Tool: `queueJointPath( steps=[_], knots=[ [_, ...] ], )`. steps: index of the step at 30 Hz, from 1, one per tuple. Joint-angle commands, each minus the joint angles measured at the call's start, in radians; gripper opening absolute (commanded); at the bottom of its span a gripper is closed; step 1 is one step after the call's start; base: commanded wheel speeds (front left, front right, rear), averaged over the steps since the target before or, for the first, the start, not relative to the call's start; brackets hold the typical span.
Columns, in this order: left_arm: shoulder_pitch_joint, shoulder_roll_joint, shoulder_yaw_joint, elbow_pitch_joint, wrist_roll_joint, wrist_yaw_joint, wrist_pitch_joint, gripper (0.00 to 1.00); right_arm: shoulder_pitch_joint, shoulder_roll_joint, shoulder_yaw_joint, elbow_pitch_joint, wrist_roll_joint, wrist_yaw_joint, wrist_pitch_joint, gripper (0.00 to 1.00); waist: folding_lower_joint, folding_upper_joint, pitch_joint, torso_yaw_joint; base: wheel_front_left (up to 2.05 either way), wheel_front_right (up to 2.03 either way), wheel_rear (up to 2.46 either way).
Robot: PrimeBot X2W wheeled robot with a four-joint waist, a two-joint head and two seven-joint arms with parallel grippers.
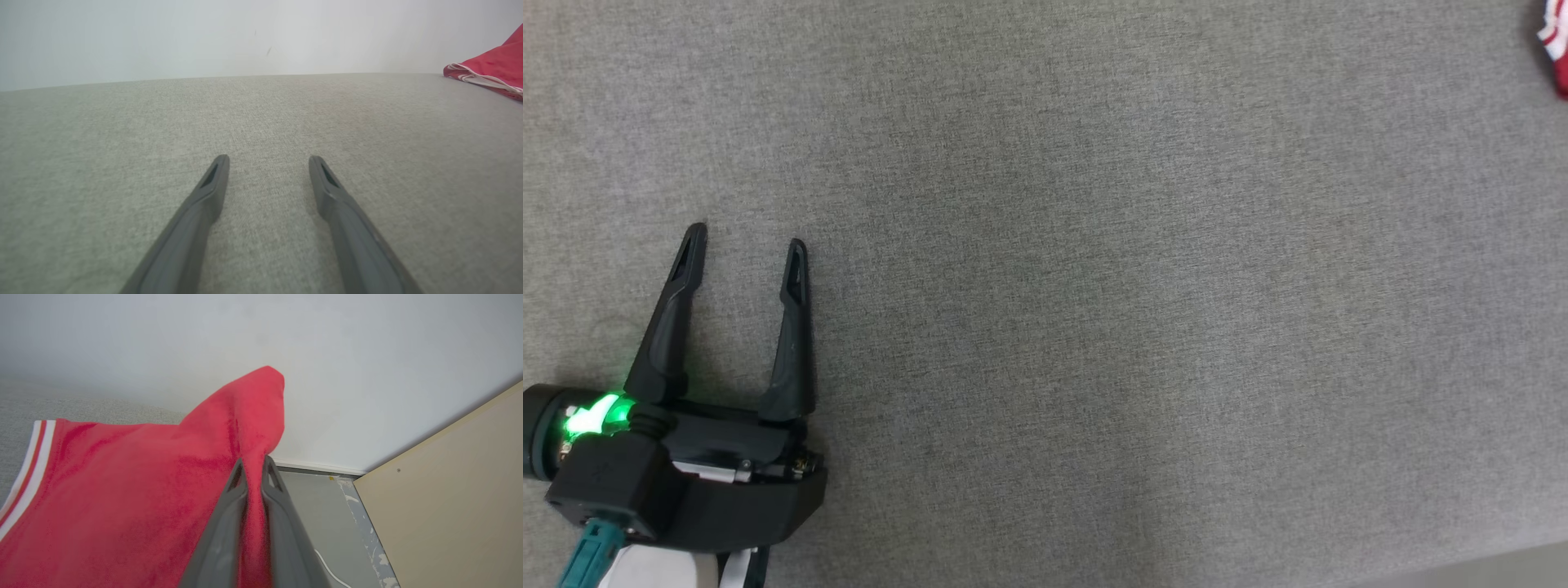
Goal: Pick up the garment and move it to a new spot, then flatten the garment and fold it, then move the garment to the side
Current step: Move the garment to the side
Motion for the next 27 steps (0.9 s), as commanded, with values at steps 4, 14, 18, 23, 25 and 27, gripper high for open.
queueJointPath(
  steps=[4, 14, 18, 23, 25, 27],
  knots=[
    [-0.027, -0.016, -0.030, 0.066, -0.003, -0.001, 0.009, 1.00, -0.039, -0.006, -0.010, 0.041, -0.062, -0.003, -0.042, 1.00, 0.0003, 0.0003, 0.007, 0.013, 0.00, 0.00, 0.00],
    [0.005, -0.032, -0.003, 0.088, -0.030, 0.013, 0.008, 1.00, -0.027, 0.052, -0.027, 0.074, -0.128, -0.003, -0.179, 1.00, 0.0003, 0.0003, -0.092, 0.045, 0.00, 0.00, 0.00],
    [0.044, -0.038, 0.018, 0.102, -0.038, 0.018, 0.007, 1.00, 0.003, 0.108, -0.020, 0.051, -0.138, -0.003, -0.242, 1.00, 0.0003, 0.0003, -0.177, 0.059, 0.00, 0.00, 0.00],
    [0.096, -0.050, 0.050, 0.119, -0.054, 0.025, 0.004, 1.00, 0.081, 0.204, -0.013, 0.004, -0.160, -0.003, -0.292, 1.00, 0.0003, 0.0003, -0.291, 0.078, 0.00, 0.00, 0.00],
    [0.126, -0.054, 0.064, 0.127, -0.062, 0.029, 0.004, 1.00, 0.127, 0.247, -0.011, -0.025, -0.170, -0.003, -0.304, 1.00, 0.0003, 0.0003, -0.336, 0.085, 0.00, 0.00, 0.00],
    [0.153, -0.058, 0.073, 0.136, -0.066, 0.032, 0.004, 1.00, 0.181, 0.284, -0.012, -0.048, -0.175, -0.003, -0.314, 1.00, 0.0003, 0.0003, -0.381, 0.096, 0.00, 0.00, 0.00]
  ],
)
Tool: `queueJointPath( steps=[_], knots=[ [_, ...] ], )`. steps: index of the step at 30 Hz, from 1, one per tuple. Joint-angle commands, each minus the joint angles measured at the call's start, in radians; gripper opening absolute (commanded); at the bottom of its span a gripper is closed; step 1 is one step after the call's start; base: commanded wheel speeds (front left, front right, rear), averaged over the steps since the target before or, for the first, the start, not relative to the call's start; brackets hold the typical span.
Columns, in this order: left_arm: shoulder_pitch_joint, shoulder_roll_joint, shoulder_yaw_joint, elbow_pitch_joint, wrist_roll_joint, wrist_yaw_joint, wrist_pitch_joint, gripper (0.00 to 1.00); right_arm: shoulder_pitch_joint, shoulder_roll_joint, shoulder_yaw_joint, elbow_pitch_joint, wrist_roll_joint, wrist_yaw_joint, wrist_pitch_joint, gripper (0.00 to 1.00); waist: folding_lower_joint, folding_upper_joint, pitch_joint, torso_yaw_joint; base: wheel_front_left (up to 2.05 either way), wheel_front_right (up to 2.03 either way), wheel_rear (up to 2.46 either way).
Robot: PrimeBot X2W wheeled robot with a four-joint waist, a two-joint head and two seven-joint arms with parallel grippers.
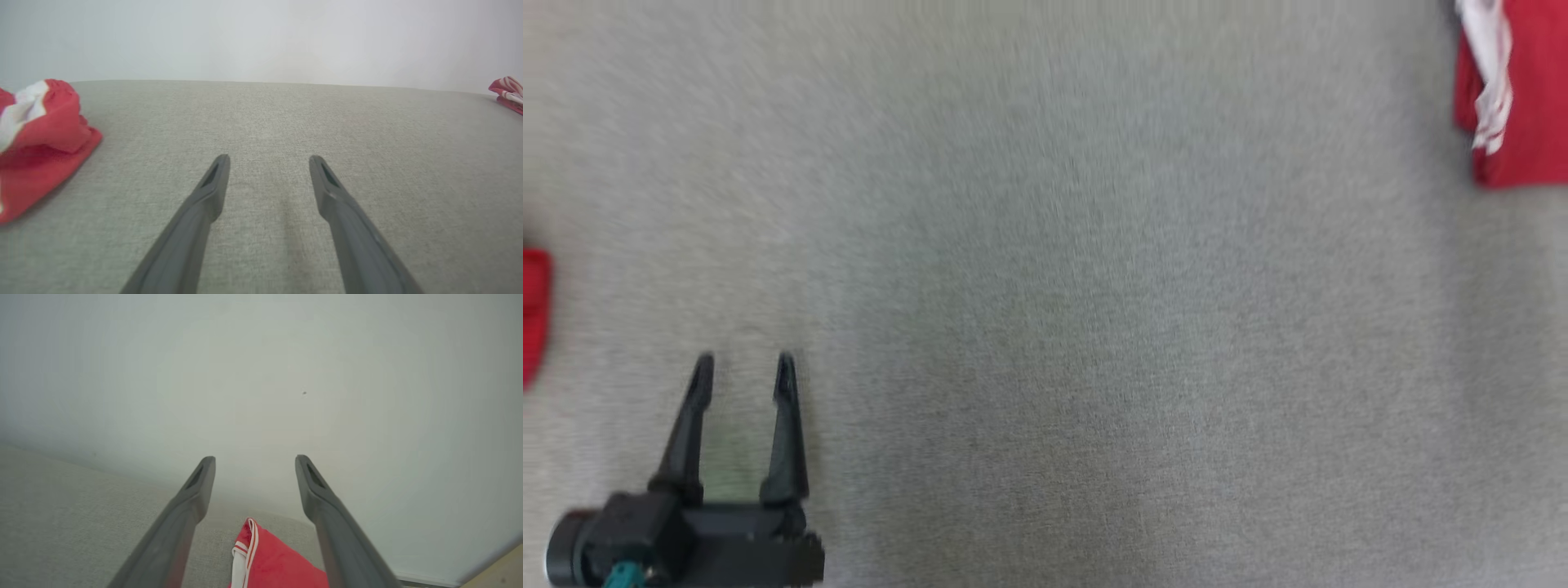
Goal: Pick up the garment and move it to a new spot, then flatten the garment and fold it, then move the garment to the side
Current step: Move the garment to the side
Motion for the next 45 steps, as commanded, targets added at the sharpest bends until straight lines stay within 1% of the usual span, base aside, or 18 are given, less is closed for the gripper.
queueJointPath(
  steps=[1, 6, 7, 14, 15, 20, 24, 28, 32, 37, 41, 45],
  knots=[
    [0.034, -0.005, 0.008, 0.011, -0.006, 0.005, 0.000, 1.00, 0.054, 0.027, -0.003, -0.019, -0.010, -0.003, -0.010, 1.00, -0.0002, -0.0002, -0.142, 0.040, 0.00, 0.00, 0.00],
    [0.087, -0.013, 0.021, 0.032, -0.016, 0.004, 0.000, 1.00, 0.198, 0.117, -0.031, -0.089, -0.011, -0.003, -0.021, 1.00, -0.0002, -0.0002, -0.227, 0.067, 0.00, 0.00, 0.00],
    [0.101, -0.016, 0.025, 0.042, -0.018, 0.003, 0.000, 1.00, 0.259, 0.149, -0.047, -0.117, -0.014, -0.003, -0.024, 1.00, -0.0002, -0.0002, -0.255, 0.078, 0.00, 0.00, 0.00],
    [0.137, -0.023, 0.026, 0.075, -0.019, -0.004, 0.000, 1.00, 0.474, 0.251, -0.113, -0.213, -0.020, -0.003, -0.025, 1.00, -0.0002, -0.0002, -0.336, 0.114, 0.00, 0.00, 0.00],
    [0.137, -0.023, 0.026, 0.075, -0.019, -0.004, 0.000, 1.00, 0.474, 0.251, -0.113, -0.213, -0.020, -0.003, -0.025, 1.00, -0.0002, -0.0002, -0.336, 0.114, 0.00, 0.00, 0.00],
    [0.159, -0.025, 0.034, 0.091, -0.015, -0.008, 0.000, 1.00, 0.630, 0.312, -0.146, -0.292, -0.028, -0.003, -0.024, 1.00, -0.0002, -0.0002, -0.381, 0.131, 0.00, 0.00, 0.00],
    [0.170, -0.026, 0.036, 0.098, -0.010, -0.009, 0.000, 1.00, 0.739, 0.348, -0.164, -0.357, -0.038, -0.003, -0.020, 1.00, -0.0002, -0.0002, -0.401, 0.135, 0.00, 0.00, 0.00],
    [0.177, -0.026, 0.041, 0.104, -0.008, -0.010, 0.000, 1.00, 0.834, 0.390, -0.180, -0.413, -0.056, -0.003, -0.013, 1.00, -0.0002, -0.0002, -0.416, 0.132, 0.00, 0.00, 0.00],
    [0.188, -0.026, 0.045, 0.110, -0.007, -0.013, 0.000, 1.00, 0.912, 0.446, -0.192, -0.458, -0.083, -0.003, -0.011, 1.00, -0.0002, -0.0002, -0.426, 0.120, 0.00, 0.00, 0.00],
    [0.193, -0.027, 0.045, 0.122, -0.008, -0.017, 0.000, 1.00, 0.992, 0.510, -0.223, -0.481, -0.103, -0.003, -0.017, 1.00, -0.0002, -0.0002, -0.442, 0.109, 0.00, 0.00, 0.00],
    [0.200, -0.029, 0.049, 0.128, -0.012, -0.017, 0.000, 1.00, 1.039, 0.536, -0.227, -0.501, -0.124, -0.003, -0.021, 1.00, -0.0002, -0.0002, -0.451, 0.095, 0.00, 0.00, 0.00],
    [0.211, -0.030, 0.049, 0.138, -0.010, -0.018, 0.000, 1.00, 1.059, 0.544, -0.229, -0.502, -0.128, -0.003, -0.023, 1.00, -0.0002, -0.0002, -0.460, 0.088, 0.00, 0.00, 0.00]
  ],
)
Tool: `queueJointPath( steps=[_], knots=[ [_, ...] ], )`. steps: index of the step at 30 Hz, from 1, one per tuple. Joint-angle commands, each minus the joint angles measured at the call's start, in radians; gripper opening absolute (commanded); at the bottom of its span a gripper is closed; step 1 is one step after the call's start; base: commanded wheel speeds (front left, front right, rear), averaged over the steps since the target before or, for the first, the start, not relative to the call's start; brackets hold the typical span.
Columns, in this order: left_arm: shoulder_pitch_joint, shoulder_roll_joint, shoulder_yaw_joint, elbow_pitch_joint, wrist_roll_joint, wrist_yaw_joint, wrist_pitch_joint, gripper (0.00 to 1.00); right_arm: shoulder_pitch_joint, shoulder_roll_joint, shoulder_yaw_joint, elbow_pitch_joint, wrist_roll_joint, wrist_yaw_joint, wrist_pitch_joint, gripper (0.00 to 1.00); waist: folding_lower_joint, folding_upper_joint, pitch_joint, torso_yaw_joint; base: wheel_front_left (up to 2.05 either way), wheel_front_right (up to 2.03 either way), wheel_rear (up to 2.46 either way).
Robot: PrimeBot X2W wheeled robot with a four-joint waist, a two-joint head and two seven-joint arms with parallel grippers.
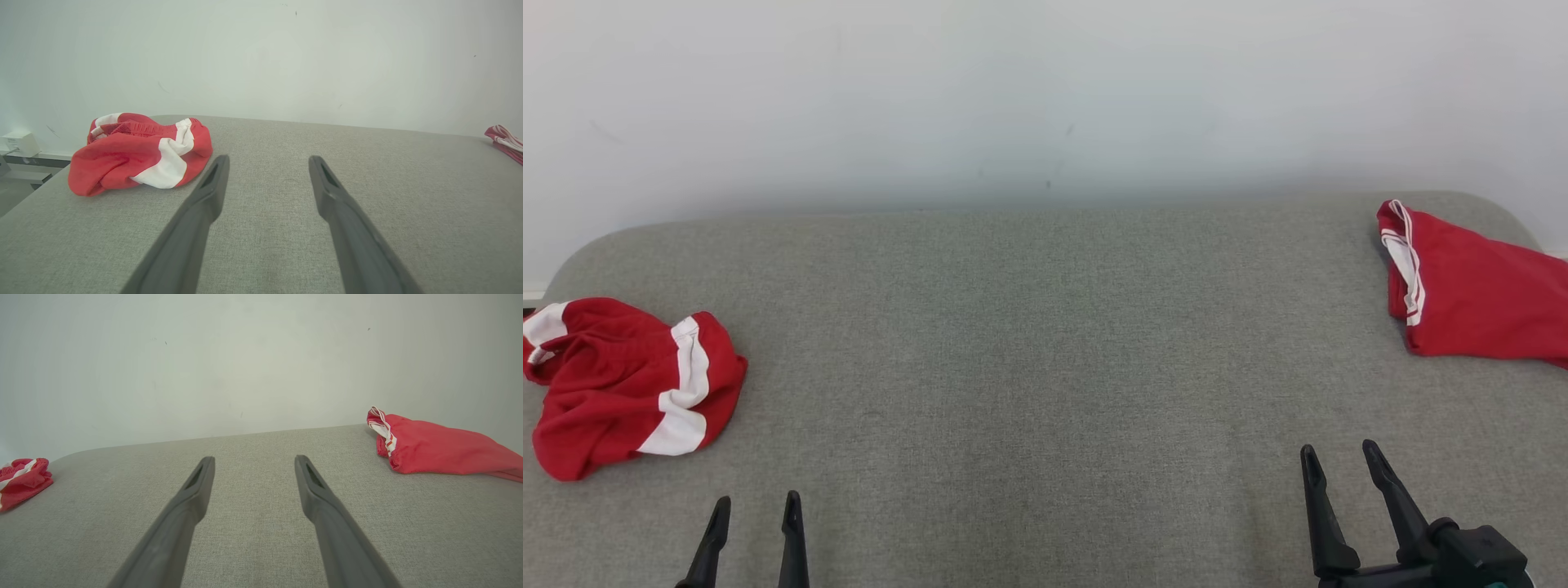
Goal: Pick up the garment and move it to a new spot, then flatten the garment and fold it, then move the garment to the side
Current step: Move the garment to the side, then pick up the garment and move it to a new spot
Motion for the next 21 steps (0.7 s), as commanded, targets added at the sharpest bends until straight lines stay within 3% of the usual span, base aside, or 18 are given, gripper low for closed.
queueJointPath(
  steps=[1, 21],
  knots=[
    [0.014, -0.002, 0.001, 0.004, -0.002, -0.001, 0.000, 1.00, 0.012, 0.005, -0.003, -0.002, -0.009, -0.003, -0.006, 1.00, 0.0001, 0.0001, -0.004, -0.002, 0.00, 0.00, 0.00],
    [-0.002, -0.002, 0.009, 0.016, 0.010, -0.016, 0.000, 1.00, 0.016, 0.011, -0.005, 0.015, -0.011, -0.003, -0.008, 1.00, 0.0001, 0.0001, -0.010, 0.015, 0.00, 0.00, 0.00]
  ],
)
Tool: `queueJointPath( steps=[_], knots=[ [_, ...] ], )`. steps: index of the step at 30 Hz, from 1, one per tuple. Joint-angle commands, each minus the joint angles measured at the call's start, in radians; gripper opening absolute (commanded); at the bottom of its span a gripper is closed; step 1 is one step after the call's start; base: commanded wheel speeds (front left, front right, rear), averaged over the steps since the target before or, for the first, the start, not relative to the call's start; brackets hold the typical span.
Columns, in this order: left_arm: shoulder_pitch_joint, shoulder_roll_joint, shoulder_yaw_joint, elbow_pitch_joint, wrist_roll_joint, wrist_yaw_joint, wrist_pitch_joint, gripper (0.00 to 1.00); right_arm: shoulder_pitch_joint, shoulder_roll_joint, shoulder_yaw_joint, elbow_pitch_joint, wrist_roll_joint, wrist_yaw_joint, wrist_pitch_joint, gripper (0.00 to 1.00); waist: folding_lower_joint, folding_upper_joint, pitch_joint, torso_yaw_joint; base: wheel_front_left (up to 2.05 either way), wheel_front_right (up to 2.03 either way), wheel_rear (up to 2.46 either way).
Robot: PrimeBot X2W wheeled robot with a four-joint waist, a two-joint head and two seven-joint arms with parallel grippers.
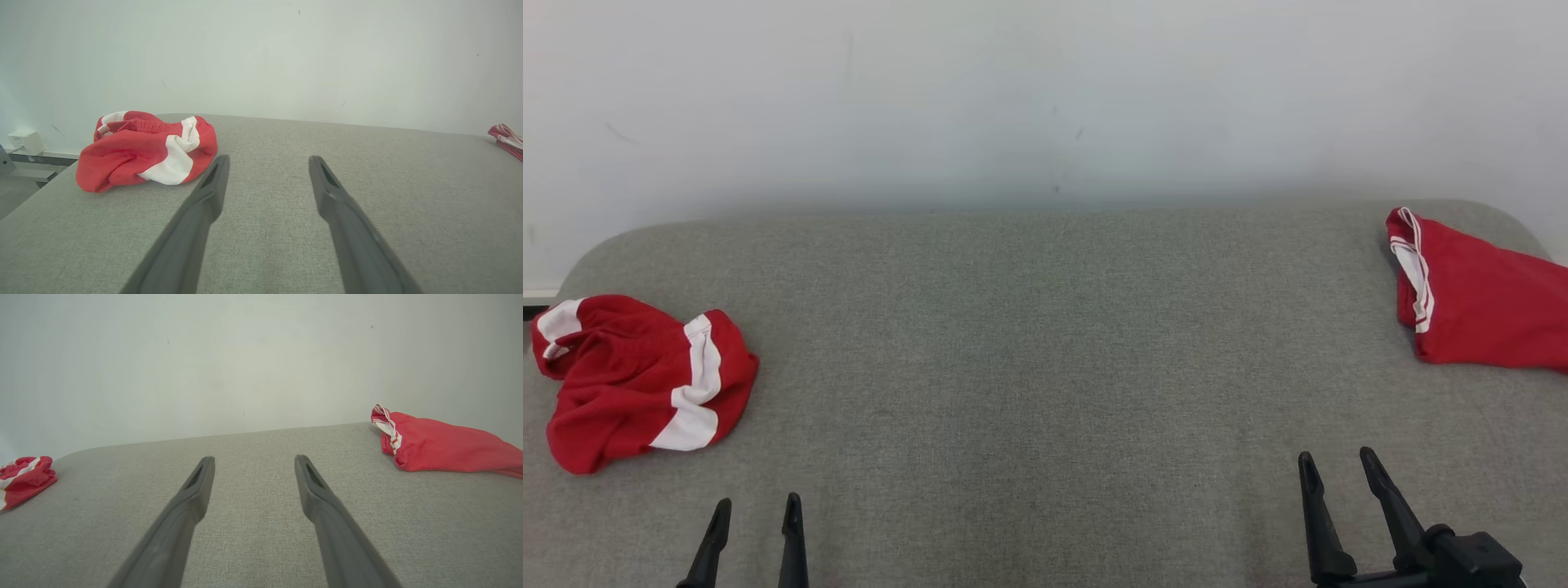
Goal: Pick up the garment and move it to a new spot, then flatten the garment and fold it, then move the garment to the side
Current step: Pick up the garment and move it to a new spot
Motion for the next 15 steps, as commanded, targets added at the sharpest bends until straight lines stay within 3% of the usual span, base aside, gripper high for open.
queueJointPath(
  steps=[1, 7, 15],
  knots=[
    [-0.004, -0.002, 0.003, 0.002, 0.006, -0.003, 0.000, 1.00, 0.012, 0.000, 0.001, 0.001, -0.003, -0.003, 0.000, 1.00, 0.0000, 0.0000, 0.001, 0.008, 0.00, 0.00, 0.00],
    [-0.017, 0.001, 0.010, 0.002, 0.008, -0.001, 0.000, 1.00, 0.011, 0.003, 0.006, 0.003, 0.003, -0.003, 0.000, 1.00, 0.0000, 0.0000, 0.009, 0.062, 0.00, 0.00, 0.00],
    [-0.027, 0.003, 0.025, 0.009, 0.002, 0.006, 0.000, 1.00, 0.010, 0.006, 0.004, 0.005, 0.002, -0.003, -0.002, 1.00, 0.0000, 0.0000, 0.027, 0.191, 0.00, 0.00, 0.00]
  ],
)
